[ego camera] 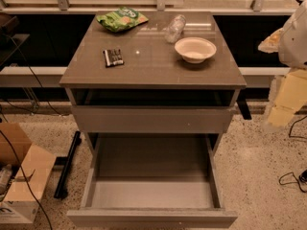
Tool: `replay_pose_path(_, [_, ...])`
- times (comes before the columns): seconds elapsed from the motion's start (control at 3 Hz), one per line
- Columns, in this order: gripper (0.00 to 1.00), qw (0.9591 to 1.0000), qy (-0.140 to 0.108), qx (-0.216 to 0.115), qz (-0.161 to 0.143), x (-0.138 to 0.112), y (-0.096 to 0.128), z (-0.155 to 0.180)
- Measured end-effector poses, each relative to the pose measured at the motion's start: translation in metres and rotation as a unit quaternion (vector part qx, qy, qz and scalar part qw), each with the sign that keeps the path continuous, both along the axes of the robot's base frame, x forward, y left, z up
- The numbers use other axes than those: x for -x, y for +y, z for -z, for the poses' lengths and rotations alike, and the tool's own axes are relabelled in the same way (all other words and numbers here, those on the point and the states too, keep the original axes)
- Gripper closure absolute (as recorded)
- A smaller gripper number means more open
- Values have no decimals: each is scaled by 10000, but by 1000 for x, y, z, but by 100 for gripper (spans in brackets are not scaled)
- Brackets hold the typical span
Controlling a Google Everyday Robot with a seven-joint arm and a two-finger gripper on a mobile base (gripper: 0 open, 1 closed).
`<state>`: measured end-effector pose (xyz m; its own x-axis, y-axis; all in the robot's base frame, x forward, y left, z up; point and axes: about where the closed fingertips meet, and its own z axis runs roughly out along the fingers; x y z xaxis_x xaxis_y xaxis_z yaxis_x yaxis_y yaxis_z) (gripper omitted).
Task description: Close middle drawer
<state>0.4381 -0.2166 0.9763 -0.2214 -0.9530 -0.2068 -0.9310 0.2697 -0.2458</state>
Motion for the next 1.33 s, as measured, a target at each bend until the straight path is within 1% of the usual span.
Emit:
replay_pose_path(0.33, [0,10000,0,0,0,0,0,0])
replay_pose_path(0.67, [16,10000,-36,-10,5,0,1,-1])
replay_pose_path(1.0, [40,9996,97,-255,45,9,7,26])
replay_pose_path(1.33, [63,9964,405,-733,147,23,13,87])
